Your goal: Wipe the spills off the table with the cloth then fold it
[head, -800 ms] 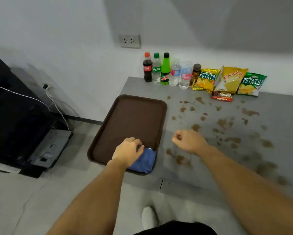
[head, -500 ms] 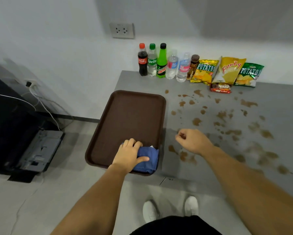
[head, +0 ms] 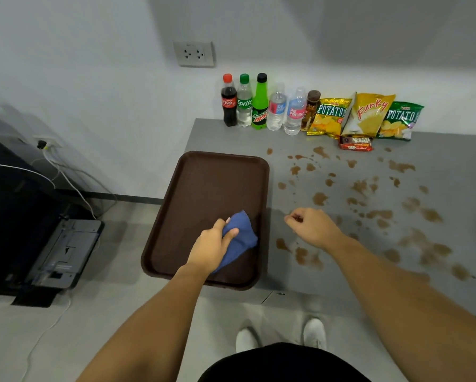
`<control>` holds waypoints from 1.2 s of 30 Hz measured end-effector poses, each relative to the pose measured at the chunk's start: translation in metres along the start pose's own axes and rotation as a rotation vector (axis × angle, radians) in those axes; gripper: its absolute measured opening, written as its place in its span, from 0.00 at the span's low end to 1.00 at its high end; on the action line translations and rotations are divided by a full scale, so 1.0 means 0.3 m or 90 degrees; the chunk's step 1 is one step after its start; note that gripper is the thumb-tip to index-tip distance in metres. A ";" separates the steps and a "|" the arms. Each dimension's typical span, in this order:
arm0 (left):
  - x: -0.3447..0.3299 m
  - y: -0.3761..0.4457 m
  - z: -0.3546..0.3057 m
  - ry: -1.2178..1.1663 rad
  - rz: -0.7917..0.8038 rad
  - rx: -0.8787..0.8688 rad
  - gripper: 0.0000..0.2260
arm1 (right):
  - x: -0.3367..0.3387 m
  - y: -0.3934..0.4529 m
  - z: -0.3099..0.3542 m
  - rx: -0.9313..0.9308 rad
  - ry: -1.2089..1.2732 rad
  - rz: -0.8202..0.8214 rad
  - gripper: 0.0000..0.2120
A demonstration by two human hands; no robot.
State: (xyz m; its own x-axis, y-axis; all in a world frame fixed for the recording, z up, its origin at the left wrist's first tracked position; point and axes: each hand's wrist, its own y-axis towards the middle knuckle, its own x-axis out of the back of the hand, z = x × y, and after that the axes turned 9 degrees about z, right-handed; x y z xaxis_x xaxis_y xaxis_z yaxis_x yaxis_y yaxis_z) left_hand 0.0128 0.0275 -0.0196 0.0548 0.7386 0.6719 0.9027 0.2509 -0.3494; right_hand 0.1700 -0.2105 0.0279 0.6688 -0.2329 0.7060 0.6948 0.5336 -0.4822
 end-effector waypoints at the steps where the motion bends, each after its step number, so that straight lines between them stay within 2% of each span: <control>1: 0.008 0.008 -0.015 -0.049 -0.016 0.006 0.18 | -0.012 0.003 0.014 0.000 0.029 0.008 0.22; 7: 0.010 0.037 -0.156 -0.249 -0.039 -0.020 0.16 | -0.099 0.022 0.122 -0.055 0.177 0.093 0.33; 9: -0.018 0.038 -0.215 -0.303 -0.044 -0.015 0.18 | -0.119 0.024 0.144 -0.076 0.253 0.101 0.36; 12: -0.063 0.042 -0.287 -0.352 -0.056 -0.001 0.19 | -0.129 0.026 0.173 -0.093 0.398 0.049 0.32; 15: -0.101 0.055 -0.318 -0.360 -0.055 0.003 0.11 | -0.121 0.034 0.181 -0.087 0.445 -0.079 0.26; 18: -0.125 0.061 -0.321 -0.350 -0.027 0.000 0.11 | -0.103 0.028 0.149 -0.105 0.435 -0.162 0.22; 21: -0.134 0.059 -0.282 -0.357 -0.009 0.022 0.14 | -0.097 0.007 0.097 -0.111 0.398 -0.196 0.20; 23: -0.131 0.055 -0.235 -0.308 -0.017 0.023 0.14 | -0.103 -0.015 0.061 -0.111 0.373 -0.207 0.20; 28: -0.118 0.037 -0.151 -0.140 -0.042 0.044 0.18 | -0.161 -0.049 -0.011 -0.095 0.349 -0.161 0.20; 31: -0.126 0.017 -0.138 -0.086 -0.061 0.060 0.20 | -0.214 -0.050 -0.038 -0.094 0.319 -0.091 0.20; 36: -0.144 -0.003 -0.132 -0.005 -0.085 0.063 0.19 | -0.232 -0.050 -0.068 -0.063 0.083 -0.052 0.18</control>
State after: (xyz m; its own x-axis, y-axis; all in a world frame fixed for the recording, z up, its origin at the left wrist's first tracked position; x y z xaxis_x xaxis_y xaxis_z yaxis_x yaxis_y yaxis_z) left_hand 0.0264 -0.0294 -0.0225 -0.0664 0.6997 0.7114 0.8554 0.4069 -0.3203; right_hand 0.1185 -0.2188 -0.0247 0.6336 -0.3790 0.6745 0.7663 0.4278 -0.4793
